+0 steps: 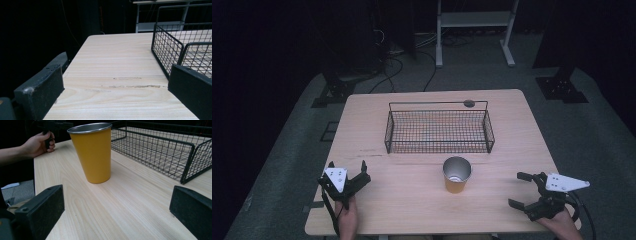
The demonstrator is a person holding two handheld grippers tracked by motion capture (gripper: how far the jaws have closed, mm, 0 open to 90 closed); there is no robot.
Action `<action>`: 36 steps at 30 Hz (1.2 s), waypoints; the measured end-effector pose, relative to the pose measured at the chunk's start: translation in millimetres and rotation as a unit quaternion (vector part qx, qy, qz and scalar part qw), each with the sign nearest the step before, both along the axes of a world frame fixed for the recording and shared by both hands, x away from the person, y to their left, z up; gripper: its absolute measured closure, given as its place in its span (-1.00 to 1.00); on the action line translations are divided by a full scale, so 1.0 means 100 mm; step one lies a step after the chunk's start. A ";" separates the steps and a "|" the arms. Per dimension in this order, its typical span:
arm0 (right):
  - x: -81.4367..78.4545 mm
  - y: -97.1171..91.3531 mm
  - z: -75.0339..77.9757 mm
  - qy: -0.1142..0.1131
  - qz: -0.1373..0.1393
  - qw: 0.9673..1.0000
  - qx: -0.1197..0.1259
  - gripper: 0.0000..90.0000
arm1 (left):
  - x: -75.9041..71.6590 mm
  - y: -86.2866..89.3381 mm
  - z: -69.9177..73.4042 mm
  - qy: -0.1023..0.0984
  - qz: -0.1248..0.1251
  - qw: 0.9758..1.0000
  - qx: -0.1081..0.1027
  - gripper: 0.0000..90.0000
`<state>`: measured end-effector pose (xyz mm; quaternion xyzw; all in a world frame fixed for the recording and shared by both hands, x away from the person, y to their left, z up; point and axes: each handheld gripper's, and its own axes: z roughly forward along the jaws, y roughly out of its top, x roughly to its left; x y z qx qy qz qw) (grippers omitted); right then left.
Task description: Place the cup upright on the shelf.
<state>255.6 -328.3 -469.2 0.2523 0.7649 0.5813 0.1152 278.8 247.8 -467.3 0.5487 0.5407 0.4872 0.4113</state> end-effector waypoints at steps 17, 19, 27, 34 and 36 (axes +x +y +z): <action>0.02 0.20 0.07 -0.005 0.021 1.000 -0.008 -1.00 | 0.00 -0.01 0.00 0.001 0.001 1.000 0.005 -1.00; 0.03 0.23 0.08 -0.005 0.024 1.000 -0.011 -1.00 | 0.00 -0.01 0.00 0.001 -0.001 1.000 0.004 -1.00; 0.06 0.38 0.12 -0.005 0.034 0.999 -0.009 -1.00 | 0.00 -0.01 0.00 -0.001 -0.003 1.000 0.002 -1.00; 0.12 0.51 0.17 -0.003 0.046 0.999 -0.013 -1.00 | 0.00 -0.01 0.00 0.000 -0.002 1.000 0.003 -1.00; 0.14 0.55 0.18 -0.004 0.050 0.999 -0.008 -1.00 | 0.00 -0.01 0.00 0.000 -0.002 1.000 0.003 -1.00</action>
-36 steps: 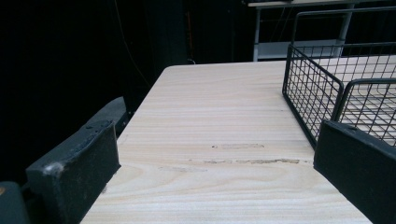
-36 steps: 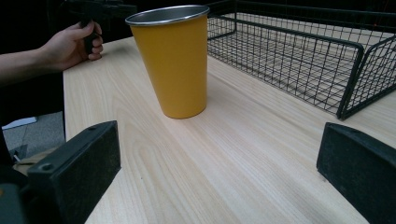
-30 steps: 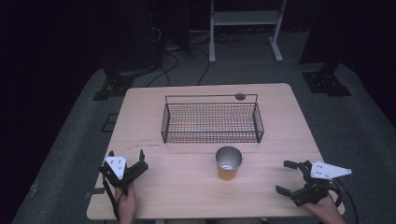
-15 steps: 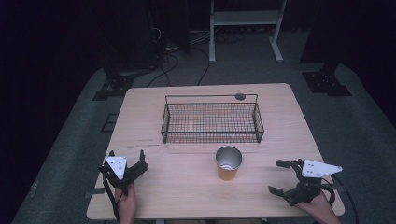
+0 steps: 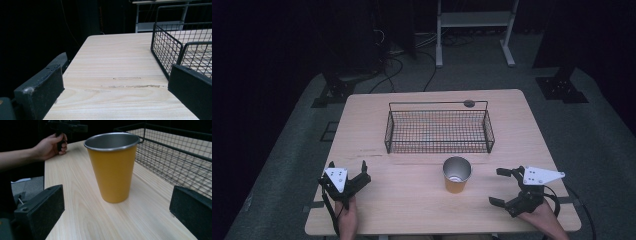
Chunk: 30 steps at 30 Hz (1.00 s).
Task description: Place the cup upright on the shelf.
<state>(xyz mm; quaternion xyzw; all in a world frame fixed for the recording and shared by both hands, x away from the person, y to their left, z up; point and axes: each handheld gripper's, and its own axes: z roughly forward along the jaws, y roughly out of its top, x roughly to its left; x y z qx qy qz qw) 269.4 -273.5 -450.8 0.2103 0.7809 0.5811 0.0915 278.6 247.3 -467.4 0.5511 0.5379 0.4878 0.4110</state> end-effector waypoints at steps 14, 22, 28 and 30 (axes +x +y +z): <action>0.12 0.25 0.06 0.007 0.016 1.000 -0.005 -1.00 | 0.00 0.00 0.00 0.000 0.000 1.000 -0.002 -1.00; 0.19 0.40 0.06 0.016 0.025 0.999 -0.017 -1.00 | 0.00 0.00 0.00 0.000 0.001 1.000 -0.001 -1.00; 0.30 0.52 0.07 0.021 0.030 0.999 -0.029 -1.00 | 0.00 0.00 0.00 -0.001 0.001 1.000 -0.002 -1.00; 0.32 0.54 0.05 0.025 0.030 0.999 -0.030 -1.00 | 0.00 0.00 0.00 -0.001 0.000 1.000 -0.002 -1.00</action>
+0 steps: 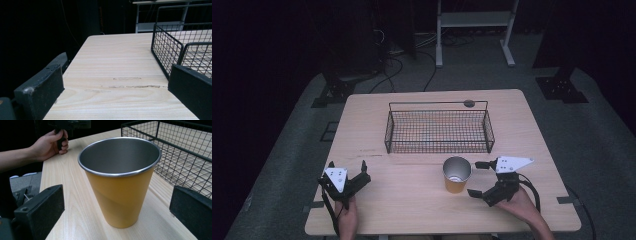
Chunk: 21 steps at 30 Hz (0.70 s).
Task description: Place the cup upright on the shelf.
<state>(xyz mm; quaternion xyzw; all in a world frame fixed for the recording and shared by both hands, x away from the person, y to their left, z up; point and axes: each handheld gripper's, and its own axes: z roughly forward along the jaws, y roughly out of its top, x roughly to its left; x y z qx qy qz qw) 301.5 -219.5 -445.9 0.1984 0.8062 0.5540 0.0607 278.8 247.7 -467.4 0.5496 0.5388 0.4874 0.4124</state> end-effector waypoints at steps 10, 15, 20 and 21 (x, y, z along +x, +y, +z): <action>0.11 0.07 -0.04 0.016 0.001 1.000 -0.003 -1.00 | 0.00 0.00 0.00 0.001 0.001 1.000 0.001 -1.00; 0.14 0.15 -0.04 0.015 0.007 1.000 -0.010 -1.00 | 0.00 0.00 0.00 0.001 0.001 1.000 0.001 -1.00; 0.17 0.21 -0.04 0.013 0.009 1.000 -0.014 -1.00 | 0.00 0.00 0.00 0.001 0.000 1.000 0.001 -1.00; 0.18 0.23 -0.04 0.013 0.010 1.000 -0.015 -1.00 | 0.00 0.00 0.00 0.001 0.000 1.000 0.001 -1.00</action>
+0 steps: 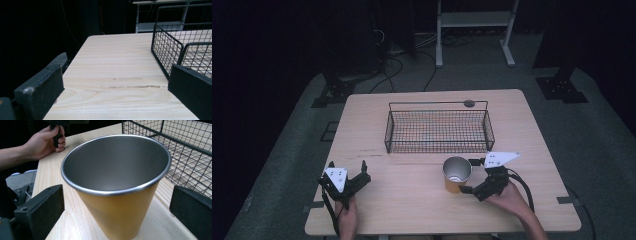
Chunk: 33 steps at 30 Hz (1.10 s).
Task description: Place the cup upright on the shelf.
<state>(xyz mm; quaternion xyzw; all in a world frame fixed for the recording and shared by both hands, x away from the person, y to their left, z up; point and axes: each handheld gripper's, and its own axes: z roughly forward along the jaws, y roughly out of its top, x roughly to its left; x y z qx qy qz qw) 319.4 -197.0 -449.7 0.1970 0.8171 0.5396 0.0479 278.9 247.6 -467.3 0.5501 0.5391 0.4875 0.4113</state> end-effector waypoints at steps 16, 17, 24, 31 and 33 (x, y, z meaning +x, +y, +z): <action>0.06 0.16 -0.05 -0.003 0.000 1.000 -0.006 -1.00 | 0.00 0.00 0.00 0.000 0.000 1.000 0.001 -1.00; 0.06 0.16 -0.06 -0.002 0.001 1.000 -0.005 -1.00 | 0.00 0.00 0.00 0.000 0.000 1.000 0.001 -1.00; 0.08 0.21 -0.07 -0.002 0.001 1.000 -0.005 -1.00 | 0.00 0.00 0.00 0.000 0.000 1.000 0.001 -1.00; 0.10 0.26 -0.07 0.002 0.004 1.000 -0.010 -1.00 | 0.00 0.00 0.00 0.000 0.000 1.000 0.001 -1.00; 0.11 0.27 -0.07 0.004 0.004 1.000 -0.010 -1.00 | 0.00 0.00 0.00 0.000 0.000 1.000 0.000 -1.00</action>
